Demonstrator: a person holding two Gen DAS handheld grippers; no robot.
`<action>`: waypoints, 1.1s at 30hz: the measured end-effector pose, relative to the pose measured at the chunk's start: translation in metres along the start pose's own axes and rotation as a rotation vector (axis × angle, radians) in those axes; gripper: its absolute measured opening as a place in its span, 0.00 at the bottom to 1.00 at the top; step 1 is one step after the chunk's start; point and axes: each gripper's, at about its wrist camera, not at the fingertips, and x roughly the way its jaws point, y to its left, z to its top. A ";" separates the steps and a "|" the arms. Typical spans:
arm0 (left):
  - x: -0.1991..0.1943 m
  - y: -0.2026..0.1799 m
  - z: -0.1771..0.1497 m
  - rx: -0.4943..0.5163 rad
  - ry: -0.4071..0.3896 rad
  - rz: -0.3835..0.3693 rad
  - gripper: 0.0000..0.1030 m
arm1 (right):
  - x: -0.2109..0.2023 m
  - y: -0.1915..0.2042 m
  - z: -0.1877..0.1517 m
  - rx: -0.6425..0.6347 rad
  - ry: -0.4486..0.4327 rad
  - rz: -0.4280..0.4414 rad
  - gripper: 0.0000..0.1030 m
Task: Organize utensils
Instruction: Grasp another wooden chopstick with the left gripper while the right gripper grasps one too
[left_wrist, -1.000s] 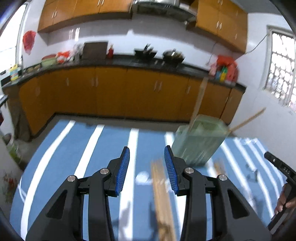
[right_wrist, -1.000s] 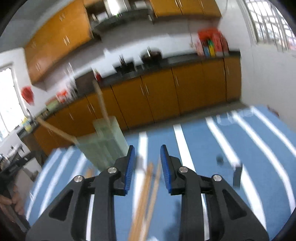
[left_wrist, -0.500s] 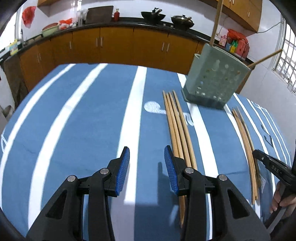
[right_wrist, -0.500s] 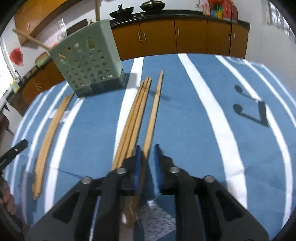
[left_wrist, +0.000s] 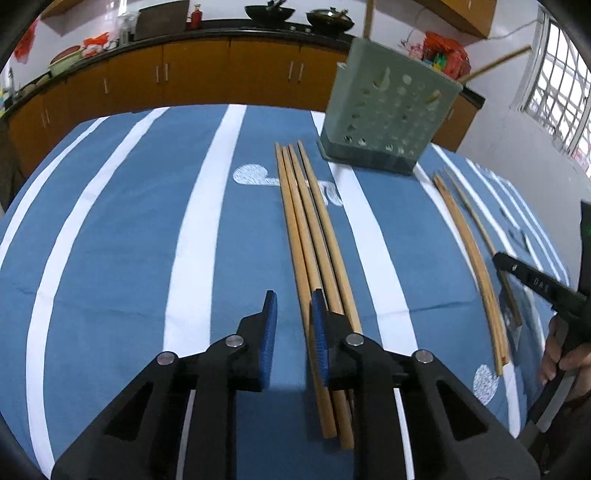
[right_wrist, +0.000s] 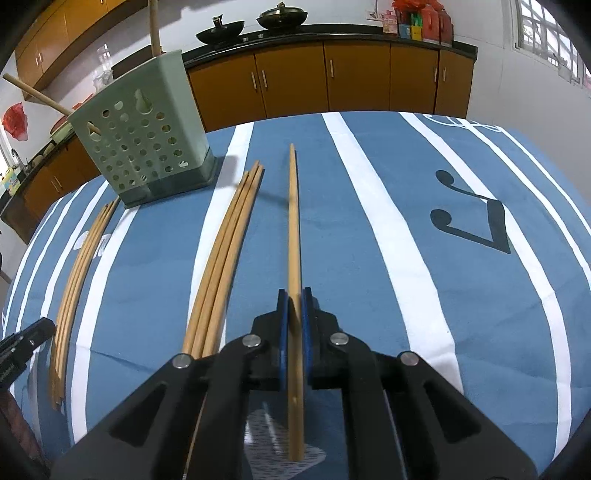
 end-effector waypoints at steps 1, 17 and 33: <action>0.001 -0.002 0.000 0.008 0.006 0.011 0.18 | 0.000 0.000 0.000 -0.002 0.000 -0.001 0.08; 0.010 0.027 0.019 -0.054 -0.010 0.140 0.07 | -0.002 0.004 -0.004 -0.042 -0.010 0.010 0.08; 0.011 0.043 0.020 -0.094 -0.040 0.099 0.07 | 0.005 0.001 0.006 -0.031 -0.013 0.000 0.08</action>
